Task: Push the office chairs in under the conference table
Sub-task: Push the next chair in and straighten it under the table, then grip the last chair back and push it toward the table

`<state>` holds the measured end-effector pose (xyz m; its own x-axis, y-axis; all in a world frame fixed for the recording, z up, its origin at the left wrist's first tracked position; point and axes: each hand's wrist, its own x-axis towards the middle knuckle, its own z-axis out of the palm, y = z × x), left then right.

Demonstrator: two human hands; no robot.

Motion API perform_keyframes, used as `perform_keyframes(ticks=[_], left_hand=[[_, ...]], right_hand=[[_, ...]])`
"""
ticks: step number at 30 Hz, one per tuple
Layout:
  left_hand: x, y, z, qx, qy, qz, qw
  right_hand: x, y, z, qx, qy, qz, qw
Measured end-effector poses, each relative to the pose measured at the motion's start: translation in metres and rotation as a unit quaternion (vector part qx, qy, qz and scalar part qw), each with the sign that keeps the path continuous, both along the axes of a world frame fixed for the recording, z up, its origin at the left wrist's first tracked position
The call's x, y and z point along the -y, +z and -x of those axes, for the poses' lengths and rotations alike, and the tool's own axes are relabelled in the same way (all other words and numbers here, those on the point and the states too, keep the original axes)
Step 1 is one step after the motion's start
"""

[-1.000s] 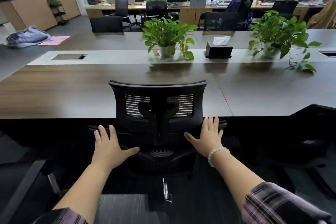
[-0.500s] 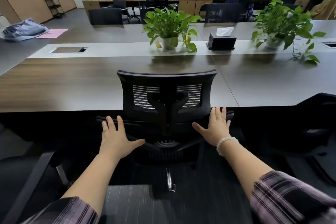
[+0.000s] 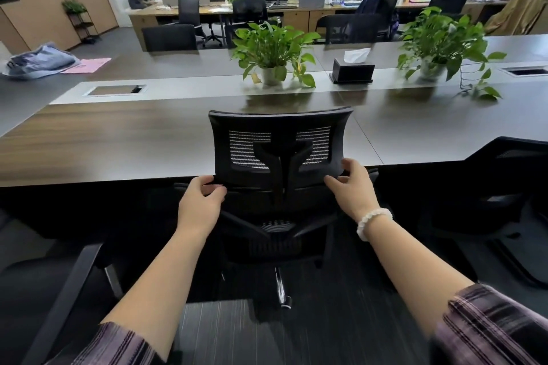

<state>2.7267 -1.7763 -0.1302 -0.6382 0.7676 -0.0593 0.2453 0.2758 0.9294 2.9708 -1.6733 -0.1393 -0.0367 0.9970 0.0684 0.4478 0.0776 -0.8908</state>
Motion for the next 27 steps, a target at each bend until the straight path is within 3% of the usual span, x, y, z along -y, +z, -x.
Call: perform_keyframes(ticks=[3,8,12,20,27], left_hand=[[0.023,0.023,-0.012,0.048,-0.05,-0.024,0.997],[0.082,0.066,-0.028,0.024,-0.101,-0.037,0.994],[0.149,0.085,-0.039,0.005,-0.079,-0.051,0.996],[0.283,0.09,-0.046,-0.064,-0.036,-0.023,0.997],[0.403,0.099,-0.005,-0.151,0.031,0.01,0.988]], right_hand=[[0.026,0.024,0.009,-0.046,0.029,-0.002,0.999],[0.076,0.065,0.024,-0.082,0.132,0.01,0.988],[0.132,0.094,0.029,-0.106,0.219,0.012,0.97],[0.24,0.119,0.02,-0.032,0.325,0.041,0.944],[0.315,0.115,0.056,0.032,0.387,0.062,0.92]])
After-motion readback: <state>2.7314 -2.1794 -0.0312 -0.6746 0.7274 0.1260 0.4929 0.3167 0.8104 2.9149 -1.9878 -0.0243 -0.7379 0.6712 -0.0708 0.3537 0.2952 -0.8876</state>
